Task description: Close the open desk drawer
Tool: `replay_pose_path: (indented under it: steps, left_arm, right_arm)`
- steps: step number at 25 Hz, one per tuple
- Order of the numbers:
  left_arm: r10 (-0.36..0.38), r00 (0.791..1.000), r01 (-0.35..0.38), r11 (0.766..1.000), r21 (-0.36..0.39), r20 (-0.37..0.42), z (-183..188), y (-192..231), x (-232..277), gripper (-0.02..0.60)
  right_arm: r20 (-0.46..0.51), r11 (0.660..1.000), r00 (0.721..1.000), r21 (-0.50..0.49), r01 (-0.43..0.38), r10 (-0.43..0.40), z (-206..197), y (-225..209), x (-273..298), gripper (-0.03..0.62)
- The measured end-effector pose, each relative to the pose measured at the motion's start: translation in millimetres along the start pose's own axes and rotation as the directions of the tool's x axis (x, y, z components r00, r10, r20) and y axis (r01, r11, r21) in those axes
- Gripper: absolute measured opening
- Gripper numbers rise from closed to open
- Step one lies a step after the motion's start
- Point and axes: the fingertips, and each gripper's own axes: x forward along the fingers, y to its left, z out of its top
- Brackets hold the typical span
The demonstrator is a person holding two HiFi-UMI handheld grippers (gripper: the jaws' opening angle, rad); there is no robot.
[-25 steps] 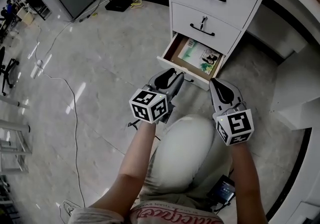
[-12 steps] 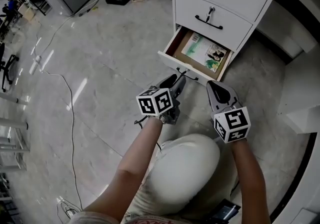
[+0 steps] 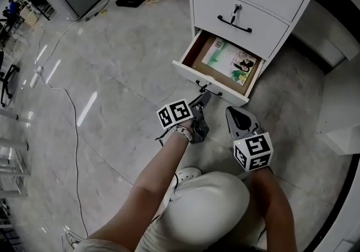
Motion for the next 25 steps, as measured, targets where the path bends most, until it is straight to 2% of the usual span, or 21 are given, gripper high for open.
replay_pose_path:
  steps: [3, 8, 10, 14, 16, 20, 25]
  left_arm:
    - [-0.007, 1.000, 0.008, 0.999, -0.049, 0.027, 1, 5, 13, 0.156]
    - [0.001, 0.996, 0.009, 0.993, -0.117, 0.091, 6, 11, 26, 0.153]
    - [-0.012, 0.993, 0.028, 0.989, -0.144, 0.114, 8, 11, 29, 0.125]
    - [-0.031, 0.991, 0.053, 0.984, -0.173, 0.128, 9, 12, 30, 0.043]
    - [-0.046, 0.990, 0.072, 0.979, -0.192, 0.135, 10, 11, 30, 0.038]
    - [-0.104, 0.983, 0.131, 0.975, -0.181, 0.150, 20, -9, 32, 0.037]
    - [-0.062, 0.988, 0.092, 0.972, -0.217, 0.142, 26, -15, 39, 0.037]
  right_arm:
    - [-0.002, 1.000, 1.000, 0.017, 0.017, -0.017, -5, -12, 1, 0.011]
    - [-0.020, 1.000, 1.000, -0.016, 0.020, -0.021, -11, -16, 2, 0.011]
    - [-0.028, 0.999, 1.000, -0.039, 0.012, -0.013, -12, -14, 2, 0.011]
    - [-0.049, 0.996, 0.999, -0.093, 0.009, -0.014, -15, -11, 2, 0.011]
    - [-0.053, 0.995, 0.998, -0.095, 0.010, -0.015, -16, -11, 1, 0.012]
    - [-0.066, 0.994, 0.998, -0.108, 0.014, -0.021, -20, -11, -1, 0.011]
    - [-0.066, 0.994, 0.997, -0.111, 0.022, -0.030, -20, -13, -2, 0.011]
